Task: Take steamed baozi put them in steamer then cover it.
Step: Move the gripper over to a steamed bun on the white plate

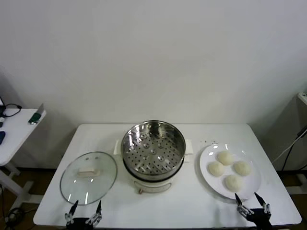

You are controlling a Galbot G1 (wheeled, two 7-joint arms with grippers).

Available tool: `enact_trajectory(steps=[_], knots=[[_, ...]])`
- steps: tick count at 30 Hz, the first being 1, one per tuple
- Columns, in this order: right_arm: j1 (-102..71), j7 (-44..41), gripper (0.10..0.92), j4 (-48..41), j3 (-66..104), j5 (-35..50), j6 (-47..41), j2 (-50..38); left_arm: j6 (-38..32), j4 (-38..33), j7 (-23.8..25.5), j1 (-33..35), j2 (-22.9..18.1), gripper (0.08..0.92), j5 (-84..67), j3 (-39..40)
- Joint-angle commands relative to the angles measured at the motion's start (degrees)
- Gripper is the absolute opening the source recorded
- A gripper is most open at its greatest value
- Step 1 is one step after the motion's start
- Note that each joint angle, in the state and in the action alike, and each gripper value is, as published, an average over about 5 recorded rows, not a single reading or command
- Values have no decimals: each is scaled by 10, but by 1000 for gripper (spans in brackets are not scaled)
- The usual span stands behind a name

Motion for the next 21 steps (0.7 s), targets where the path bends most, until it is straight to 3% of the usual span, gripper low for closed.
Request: enact_trajectory(steps=[1, 5, 12, 17, 21], knots=[[51, 19, 823, 18, 17, -8, -82, -11, 1, -1, 0, 0, 1, 823, -2, 0], [156, -29, 823, -7, 17, -44, -145, -62, 1, 0, 1, -2, 2, 823, -1, 1], [411, -212, 823, -126, -125, -118, -235, -255, 0, 0, 3, -9, 2, 823, -1, 6], [674, -384, 823, -226, -409, -164, -196, -352, -3, 4, 4, -11, 2, 823, 0, 8], [917, -539, 823, -305, -676, -229, -106, -365, -4, 4, 5, -12, 0, 823, 2, 9]])
